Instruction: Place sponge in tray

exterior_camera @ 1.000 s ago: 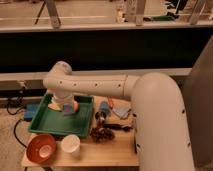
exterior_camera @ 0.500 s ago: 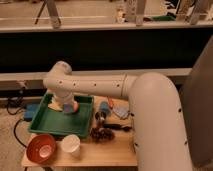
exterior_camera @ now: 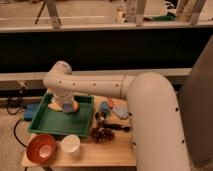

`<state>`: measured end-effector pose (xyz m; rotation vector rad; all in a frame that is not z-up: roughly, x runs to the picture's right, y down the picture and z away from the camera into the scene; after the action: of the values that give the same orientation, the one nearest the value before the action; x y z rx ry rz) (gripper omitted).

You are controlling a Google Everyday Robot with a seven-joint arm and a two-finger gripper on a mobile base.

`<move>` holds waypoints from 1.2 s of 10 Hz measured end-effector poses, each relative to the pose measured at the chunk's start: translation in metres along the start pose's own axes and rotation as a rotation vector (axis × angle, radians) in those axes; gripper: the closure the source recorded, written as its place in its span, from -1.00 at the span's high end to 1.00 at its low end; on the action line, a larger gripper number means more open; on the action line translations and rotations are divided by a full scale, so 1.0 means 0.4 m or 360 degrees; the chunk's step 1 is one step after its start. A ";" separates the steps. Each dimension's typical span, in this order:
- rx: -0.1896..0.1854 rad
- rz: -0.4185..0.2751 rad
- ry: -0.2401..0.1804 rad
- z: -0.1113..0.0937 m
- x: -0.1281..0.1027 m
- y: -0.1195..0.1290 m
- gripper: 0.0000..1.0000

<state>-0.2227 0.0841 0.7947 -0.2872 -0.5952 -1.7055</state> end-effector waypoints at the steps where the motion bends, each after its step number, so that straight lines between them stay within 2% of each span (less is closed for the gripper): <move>1: 0.0021 -0.0049 -0.0006 -0.001 -0.003 -0.008 -0.91; 2: 0.0028 -0.0141 -0.0045 0.002 -0.008 -0.012 -0.91; 3: 0.0023 -0.0319 -0.0142 0.011 -0.017 -0.030 -0.91; 4: 0.0028 -0.0417 -0.0188 0.015 -0.026 -0.040 -0.91; 7: 0.0014 -0.0483 -0.0237 0.021 -0.053 -0.030 -0.91; 10: 0.0051 -0.0541 -0.0222 0.016 -0.092 0.013 -0.91; 12: 0.0072 -0.0533 -0.0206 0.007 -0.117 0.057 -0.91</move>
<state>-0.1906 0.1218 0.7789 -0.2783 -0.8117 -2.0021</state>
